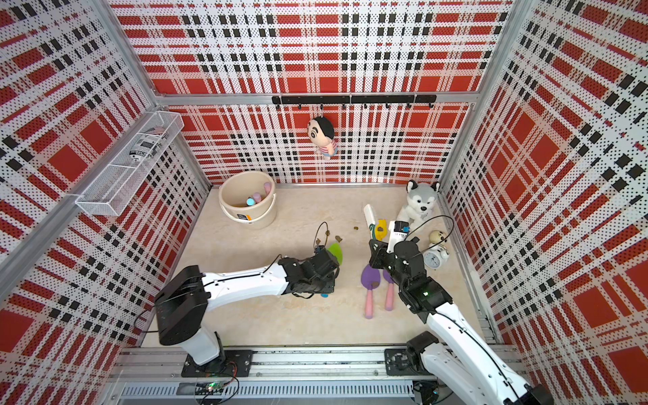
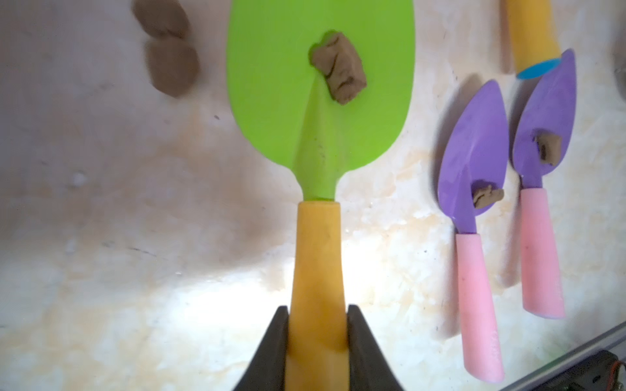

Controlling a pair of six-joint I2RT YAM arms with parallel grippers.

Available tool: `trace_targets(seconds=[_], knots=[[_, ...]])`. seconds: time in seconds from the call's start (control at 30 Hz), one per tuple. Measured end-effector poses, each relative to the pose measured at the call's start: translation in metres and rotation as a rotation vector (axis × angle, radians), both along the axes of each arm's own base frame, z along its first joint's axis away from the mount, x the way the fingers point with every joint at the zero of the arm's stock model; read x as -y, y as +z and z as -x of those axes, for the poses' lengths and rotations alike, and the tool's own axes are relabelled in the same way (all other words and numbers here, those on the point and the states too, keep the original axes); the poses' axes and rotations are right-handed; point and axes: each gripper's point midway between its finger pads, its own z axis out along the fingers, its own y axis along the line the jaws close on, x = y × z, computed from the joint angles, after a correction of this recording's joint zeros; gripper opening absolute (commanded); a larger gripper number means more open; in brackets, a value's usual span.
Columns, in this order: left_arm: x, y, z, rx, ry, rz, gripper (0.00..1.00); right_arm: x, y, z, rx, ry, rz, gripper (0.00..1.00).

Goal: Brush the soil off the hand trowel and place it into the bucket
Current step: Pick up the hand trowel from the center of the board, then brush off the soil from the hand trowel.

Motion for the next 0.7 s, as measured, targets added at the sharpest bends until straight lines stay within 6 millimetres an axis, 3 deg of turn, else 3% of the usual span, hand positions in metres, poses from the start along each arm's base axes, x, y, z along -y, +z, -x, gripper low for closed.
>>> trace_targets(seconds=[0.17,0.33,0.57,0.7], knots=[[-0.048,0.029,-0.026,0.080,0.022,0.019,0.00,-0.010,-0.002,0.002,-0.008,0.062,-0.007,0.00],[-0.084,0.055,-0.040,0.158,0.013,0.023,0.00,-0.038,-0.002,0.008,-0.008,0.227,-0.040,0.00],[-0.124,0.065,-0.054,0.201,0.004,-0.050,0.00,-0.082,0.001,0.028,-0.009,0.515,-0.132,0.00],[-0.131,0.070,-0.051,0.216,-0.030,-0.071,0.00,-0.105,-0.001,0.042,-0.044,0.664,-0.204,0.00]])
